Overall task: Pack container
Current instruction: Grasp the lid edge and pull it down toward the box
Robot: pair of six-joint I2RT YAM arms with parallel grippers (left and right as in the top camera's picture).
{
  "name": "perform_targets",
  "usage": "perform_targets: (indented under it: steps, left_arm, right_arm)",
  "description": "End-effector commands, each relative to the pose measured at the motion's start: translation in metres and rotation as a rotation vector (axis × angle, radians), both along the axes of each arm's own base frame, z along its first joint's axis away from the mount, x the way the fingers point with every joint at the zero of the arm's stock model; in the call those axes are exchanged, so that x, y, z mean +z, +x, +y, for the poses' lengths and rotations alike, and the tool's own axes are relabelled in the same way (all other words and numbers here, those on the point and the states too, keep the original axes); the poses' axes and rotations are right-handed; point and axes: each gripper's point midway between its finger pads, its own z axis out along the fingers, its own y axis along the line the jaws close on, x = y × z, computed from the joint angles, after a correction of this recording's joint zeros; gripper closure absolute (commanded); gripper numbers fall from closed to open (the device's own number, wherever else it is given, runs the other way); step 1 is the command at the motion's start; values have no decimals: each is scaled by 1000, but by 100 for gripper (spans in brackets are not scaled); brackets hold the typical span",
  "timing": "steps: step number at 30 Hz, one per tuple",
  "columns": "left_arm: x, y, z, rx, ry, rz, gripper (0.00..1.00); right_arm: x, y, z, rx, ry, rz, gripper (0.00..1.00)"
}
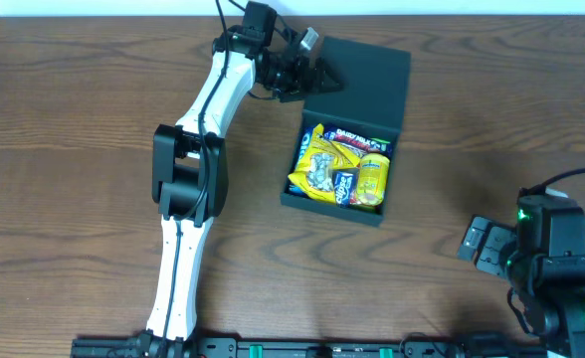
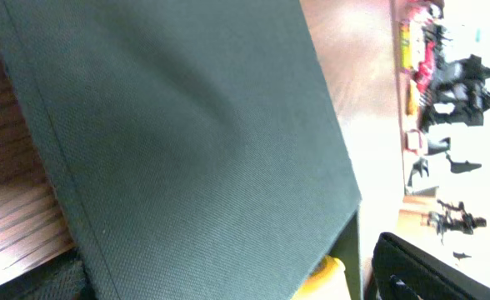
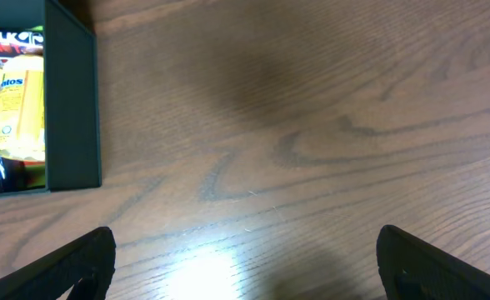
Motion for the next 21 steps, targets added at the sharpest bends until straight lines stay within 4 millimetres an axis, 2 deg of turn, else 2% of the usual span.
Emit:
perform_targets:
  steps: [1,5,9,14,15,21]
  left_arm:
    - [19,-8,-14,-113,-120,-81,5]
    - [29,-10,-15,-144,-144,-127,5]
    - [47,-7,-16,-158,-151,-189,5]
    - [79,-5,-17,-164,-166,-264,5]
    - [91,-7,-17,-173,-173,-295,5]
    - [132,-17,-14,-190,-184,-379,5]
  right_arm:
    - [-1,0,-4,-21,-10,-2,1]
    - [-1,0,-4,-21,-10,-2,1]
    - [-1,0,-4,-21,-10,-2,1]
    - [-1,0,-4,-21,-10,-2,1]
    - [-1,0,-4,-21,-10,-2,1]
    - [0,0,-4,-21,-10,-3,1]
